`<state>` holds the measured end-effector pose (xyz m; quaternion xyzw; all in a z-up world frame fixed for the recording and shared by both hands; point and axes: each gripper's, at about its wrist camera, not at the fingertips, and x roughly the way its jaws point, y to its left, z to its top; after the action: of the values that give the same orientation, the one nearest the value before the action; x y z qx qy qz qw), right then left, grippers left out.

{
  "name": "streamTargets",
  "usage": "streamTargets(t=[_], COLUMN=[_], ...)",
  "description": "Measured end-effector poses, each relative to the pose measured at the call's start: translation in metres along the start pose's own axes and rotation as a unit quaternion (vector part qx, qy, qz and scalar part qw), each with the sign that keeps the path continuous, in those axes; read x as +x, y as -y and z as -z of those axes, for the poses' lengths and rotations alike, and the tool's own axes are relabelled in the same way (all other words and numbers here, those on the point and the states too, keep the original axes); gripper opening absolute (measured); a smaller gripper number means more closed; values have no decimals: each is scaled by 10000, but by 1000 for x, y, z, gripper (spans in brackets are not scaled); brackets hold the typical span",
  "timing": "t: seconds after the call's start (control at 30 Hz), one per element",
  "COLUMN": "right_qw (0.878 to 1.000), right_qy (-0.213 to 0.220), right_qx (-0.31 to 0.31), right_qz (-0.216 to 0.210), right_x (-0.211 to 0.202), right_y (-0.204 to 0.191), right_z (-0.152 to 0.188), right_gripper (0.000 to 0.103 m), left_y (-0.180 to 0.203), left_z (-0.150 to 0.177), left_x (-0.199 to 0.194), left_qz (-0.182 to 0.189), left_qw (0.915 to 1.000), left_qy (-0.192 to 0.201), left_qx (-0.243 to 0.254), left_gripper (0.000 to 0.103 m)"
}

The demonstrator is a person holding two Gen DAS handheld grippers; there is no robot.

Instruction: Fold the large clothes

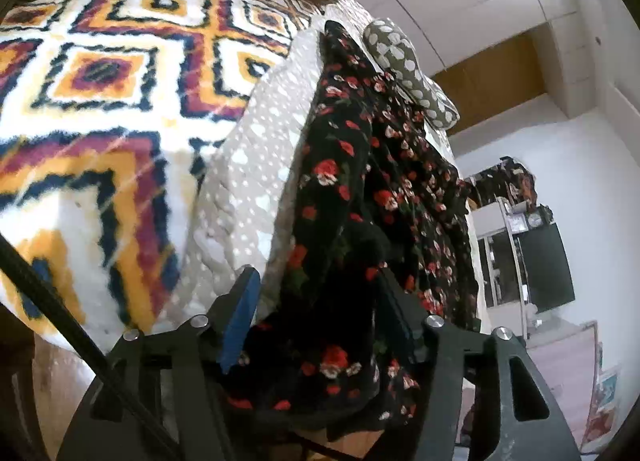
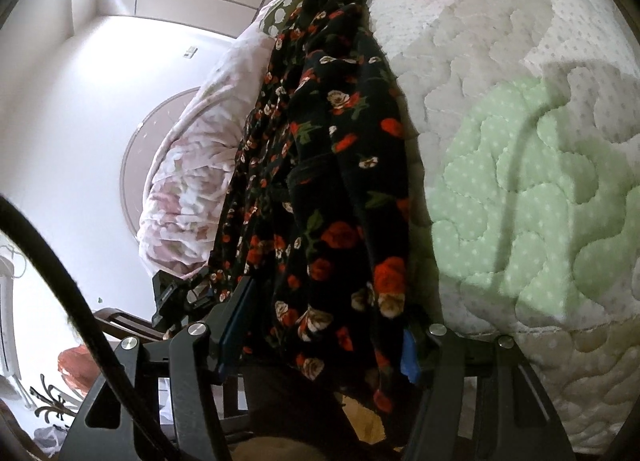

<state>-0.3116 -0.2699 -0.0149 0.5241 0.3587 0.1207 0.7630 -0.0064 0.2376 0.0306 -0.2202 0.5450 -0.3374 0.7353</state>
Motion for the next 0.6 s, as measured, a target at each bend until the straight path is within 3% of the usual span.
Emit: streamTargets(t=[0.17, 0.4, 0.6], right_qw=[9999, 9998, 9989], right_qy=[19, -184, -107], right_qx=[72, -72, -301], right_qz=[-79, -29, 341], right_x=[-1, 2, 3], right_y=[2, -2, -14], right_z=[0, 11, 18], right_gripper=[66, 66, 65], left_y=[5, 17, 32], left_z=[2, 21, 38], left_x=[9, 5, 6], left_qz=[-53, 11, -387], left_qw=[9998, 9978, 9943], left_qy=[-27, -214, -226], left_qx=[202, 635, 972], left_gripper=[69, 68, 69])
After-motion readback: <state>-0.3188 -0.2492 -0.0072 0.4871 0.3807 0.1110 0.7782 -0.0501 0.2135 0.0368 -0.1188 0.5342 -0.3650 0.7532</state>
